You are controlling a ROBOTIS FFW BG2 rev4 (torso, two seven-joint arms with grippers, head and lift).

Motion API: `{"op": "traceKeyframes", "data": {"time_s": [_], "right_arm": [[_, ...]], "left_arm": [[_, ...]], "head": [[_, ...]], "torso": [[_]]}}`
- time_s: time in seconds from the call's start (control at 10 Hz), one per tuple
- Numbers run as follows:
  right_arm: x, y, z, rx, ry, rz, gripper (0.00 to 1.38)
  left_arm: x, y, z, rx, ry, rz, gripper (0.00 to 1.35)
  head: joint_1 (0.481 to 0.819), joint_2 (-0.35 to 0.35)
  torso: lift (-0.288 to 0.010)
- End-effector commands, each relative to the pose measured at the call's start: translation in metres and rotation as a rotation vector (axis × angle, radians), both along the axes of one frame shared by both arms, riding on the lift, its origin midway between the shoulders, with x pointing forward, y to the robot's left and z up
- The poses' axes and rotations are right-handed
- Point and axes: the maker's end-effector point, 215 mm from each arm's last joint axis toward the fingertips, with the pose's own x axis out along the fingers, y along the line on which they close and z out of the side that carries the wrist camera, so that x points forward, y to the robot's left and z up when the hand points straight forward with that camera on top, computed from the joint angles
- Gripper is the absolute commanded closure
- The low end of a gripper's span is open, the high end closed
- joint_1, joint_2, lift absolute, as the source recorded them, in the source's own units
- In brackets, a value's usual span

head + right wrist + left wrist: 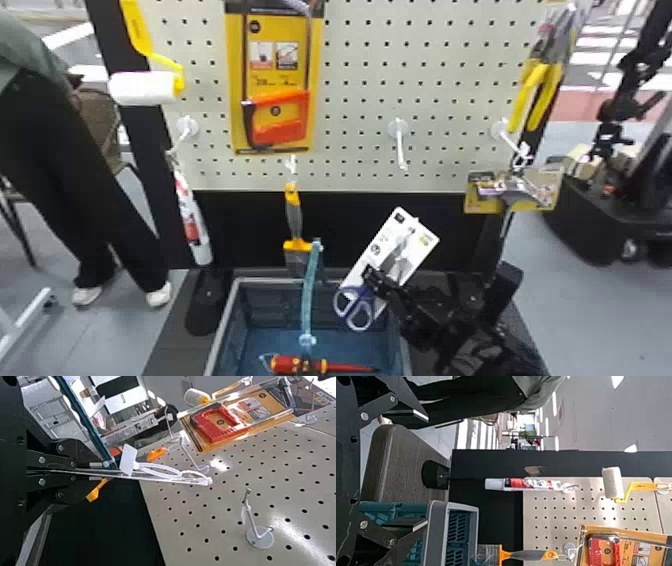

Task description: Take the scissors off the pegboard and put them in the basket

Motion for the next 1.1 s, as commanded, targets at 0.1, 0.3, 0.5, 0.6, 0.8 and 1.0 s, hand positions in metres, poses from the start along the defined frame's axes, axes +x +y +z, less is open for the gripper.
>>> {"op": "traceKeyframes", "data": {"time_s": [0.1, 0.3, 0.5, 0.6, 0.8, 1.0], "right_arm": [[-0.008, 0.024, -0.003, 0.029, 0.024, 0.049, 1.29], [-0.017, 0.044, -0.011, 0.041, 0.057, 0.096, 1.29], [-0.023, 0.06, -0.016, 0.041, 0.077, 0.149, 1.29], [-0.026, 0.067, -0.021, 0.037, 0.089, 0.182, 1.29], [-0.028, 0.072, -0.026, 0.031, 0.107, 0.207, 1.29], [-0.027, 0.071, -0.031, 0.028, 0.113, 0.216, 0.72]], "left_arm": [[0.0, 0.0, 0.0, 0.0, 0.0, -0.001, 0.37], [0.0, 0.0, 0.0, 0.001, 0.0, -0.002, 0.37], [0.0, 0.0, -0.002, 0.002, 0.004, -0.002, 0.37], [0.0, 0.0, -0.002, 0.0, 0.003, -0.001, 0.37], [0.0, 0.0, -0.003, 0.001, 0.005, -0.001, 0.37], [0.0, 0.0, -0.002, 0.0, 0.002, -0.001, 0.37]], "head": [[0.549, 0.0], [0.549, 0.0], [0.549, 0.0], [0.549, 0.0], [0.549, 0.0], [0.549, 0.0]], "torso": [[-0.1], [-0.1], [-0.1], [-0.1], [-0.1], [-0.1]]}}
